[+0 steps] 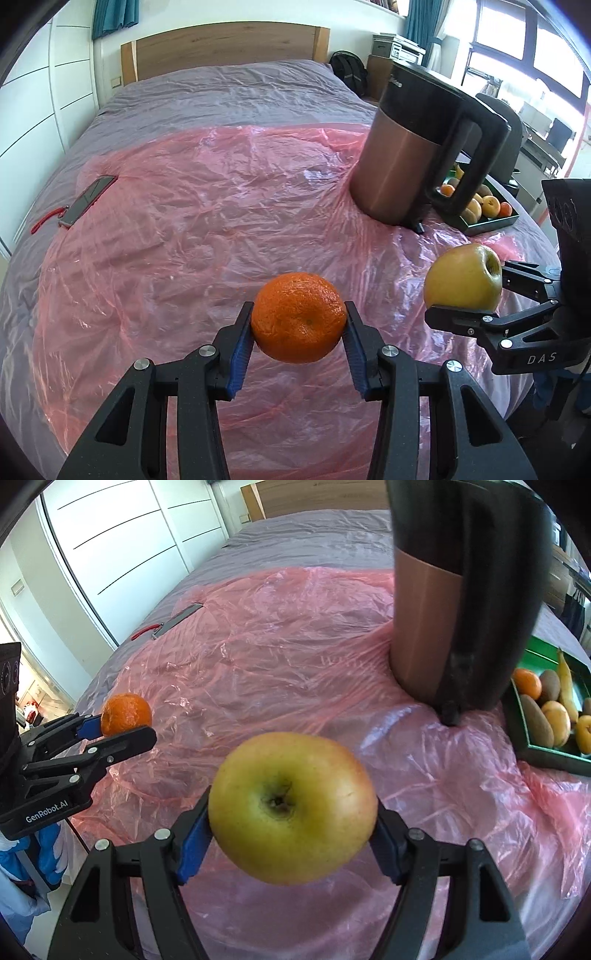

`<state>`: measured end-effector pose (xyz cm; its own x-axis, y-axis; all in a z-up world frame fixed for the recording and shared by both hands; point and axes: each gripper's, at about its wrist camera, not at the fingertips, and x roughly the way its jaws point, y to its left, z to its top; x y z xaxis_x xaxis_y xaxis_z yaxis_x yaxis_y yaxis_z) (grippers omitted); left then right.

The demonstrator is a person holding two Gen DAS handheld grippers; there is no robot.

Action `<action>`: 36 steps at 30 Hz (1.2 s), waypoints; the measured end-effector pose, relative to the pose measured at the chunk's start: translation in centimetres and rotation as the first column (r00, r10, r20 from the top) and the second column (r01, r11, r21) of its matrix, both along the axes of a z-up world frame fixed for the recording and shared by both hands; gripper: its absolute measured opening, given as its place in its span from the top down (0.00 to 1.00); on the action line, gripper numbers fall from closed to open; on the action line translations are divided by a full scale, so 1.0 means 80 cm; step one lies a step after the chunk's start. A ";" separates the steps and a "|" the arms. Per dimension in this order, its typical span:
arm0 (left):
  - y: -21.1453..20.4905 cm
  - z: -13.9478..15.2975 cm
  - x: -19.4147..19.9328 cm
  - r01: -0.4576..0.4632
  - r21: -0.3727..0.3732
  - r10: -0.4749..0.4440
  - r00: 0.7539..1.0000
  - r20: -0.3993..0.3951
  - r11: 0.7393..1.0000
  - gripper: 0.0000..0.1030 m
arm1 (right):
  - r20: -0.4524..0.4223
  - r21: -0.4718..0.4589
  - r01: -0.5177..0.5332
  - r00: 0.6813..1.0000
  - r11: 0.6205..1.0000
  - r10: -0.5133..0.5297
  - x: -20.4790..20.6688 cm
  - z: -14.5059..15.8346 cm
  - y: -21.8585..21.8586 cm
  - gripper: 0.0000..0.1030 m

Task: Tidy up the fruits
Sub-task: 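Carry mandarin and yellow apple to the green tray and lower them in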

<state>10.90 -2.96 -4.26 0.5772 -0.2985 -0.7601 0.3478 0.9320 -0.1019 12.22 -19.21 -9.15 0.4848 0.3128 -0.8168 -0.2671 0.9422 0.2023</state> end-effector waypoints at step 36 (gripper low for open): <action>-0.335 0.041 -0.024 0.323 0.109 -0.323 0.946 -0.021 0.940 0.61 | 0.119 0.044 0.364 0.923 0.930 -0.367 -0.050 0.036 -0.340 0.15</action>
